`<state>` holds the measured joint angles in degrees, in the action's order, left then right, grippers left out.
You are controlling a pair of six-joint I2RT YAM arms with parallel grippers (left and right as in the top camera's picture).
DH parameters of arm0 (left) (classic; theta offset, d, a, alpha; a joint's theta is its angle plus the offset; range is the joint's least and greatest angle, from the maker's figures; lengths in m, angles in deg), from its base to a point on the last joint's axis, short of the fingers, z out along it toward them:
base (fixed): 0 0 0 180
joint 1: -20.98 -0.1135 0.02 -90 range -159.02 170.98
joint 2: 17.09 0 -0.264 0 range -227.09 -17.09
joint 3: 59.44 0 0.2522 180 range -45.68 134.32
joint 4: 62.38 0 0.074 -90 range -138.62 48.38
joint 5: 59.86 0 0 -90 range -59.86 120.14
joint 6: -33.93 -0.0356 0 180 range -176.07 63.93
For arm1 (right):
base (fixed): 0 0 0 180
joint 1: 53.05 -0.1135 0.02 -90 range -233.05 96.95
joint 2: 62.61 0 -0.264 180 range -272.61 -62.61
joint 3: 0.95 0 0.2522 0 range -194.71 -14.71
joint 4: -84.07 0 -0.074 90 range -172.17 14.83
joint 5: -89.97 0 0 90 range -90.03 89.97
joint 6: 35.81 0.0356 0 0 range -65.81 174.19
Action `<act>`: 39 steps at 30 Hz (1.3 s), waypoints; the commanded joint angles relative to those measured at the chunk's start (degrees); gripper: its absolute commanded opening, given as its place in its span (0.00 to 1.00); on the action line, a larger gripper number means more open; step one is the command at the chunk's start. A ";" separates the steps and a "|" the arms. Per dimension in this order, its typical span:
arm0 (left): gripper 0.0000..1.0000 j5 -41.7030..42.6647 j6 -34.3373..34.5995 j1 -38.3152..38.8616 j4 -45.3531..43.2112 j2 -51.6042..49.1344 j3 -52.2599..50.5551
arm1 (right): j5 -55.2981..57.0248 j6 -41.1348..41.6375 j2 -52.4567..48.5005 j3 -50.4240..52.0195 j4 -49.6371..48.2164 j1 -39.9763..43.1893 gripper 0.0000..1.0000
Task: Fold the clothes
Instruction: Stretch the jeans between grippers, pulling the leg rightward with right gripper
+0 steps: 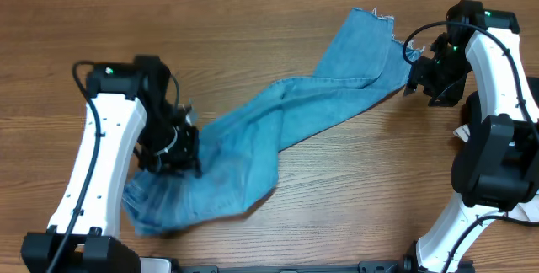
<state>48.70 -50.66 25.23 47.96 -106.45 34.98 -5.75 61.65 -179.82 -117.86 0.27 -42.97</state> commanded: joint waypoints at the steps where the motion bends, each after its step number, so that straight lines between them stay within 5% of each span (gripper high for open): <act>1: 0.30 18.60 -12.76 3.08 -0.11 1.75 -6.99 | 0.15 -0.26 1.92 -0.85 -0.44 0.28 0.63; 3: 0.36 22.64 -19.41 6.40 0.04 1.75 -7.72 | 0.11 -0.28 1.92 -0.85 -0.63 0.26 0.63; 6: 0.34 19.82 -19.54 7.17 -1.79 1.75 -5.51 | -2.60 -2.58 1.92 -0.85 -1.09 0.15 0.63; 8: 0.26 20.31 -19.61 7.80 -1.66 1.88 -2.82 | -5.79 -4.57 1.92 -2.12 -3.98 0.11 0.64; 10: 0.22 20.41 -19.58 9.90 -2.01 2.03 -2.71 | -6.56 -4.98 1.92 -3.21 -9.09 -0.13 0.83; 12: 0.16 20.35 -19.56 11.23 -2.78 2.03 -2.71 | -8.13 -6.88 1.20 -3.21 -13.55 -1.01 0.86; 24: 0.11 16.85 -19.54 11.54 -2.32 2.03 -2.71 | -9.81 -3.96 -15.17 -3.10 -30.62 -4.72 0.83; 28: 0.11 16.83 -19.56 11.54 -2.32 2.03 -2.71 | -14.14 -4.00 -16.70 -3.04 -32.79 -5.01 0.68; 33: 0.11 16.81 -19.56 11.54 -2.23 2.03 -2.71 | -14.14 -3.56 -16.70 -3.04 -33.55 -6.03 0.08; 35: 0.07 16.44 -19.56 11.54 -2.47 2.03 -2.71 | -14.12 -2.45 -16.52 -3.74 -34.45 -6.01 0.04; 39: 0.04 8.37 -15.21 11.54 -7.10 2.03 -2.71 | -19.30 3.43 -16.31 -21.27 -32.70 -4.79 0.04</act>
<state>61.82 -68.01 36.38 43.02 -105.90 30.87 -20.41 60.65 -196.76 -125.53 -31.88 -48.58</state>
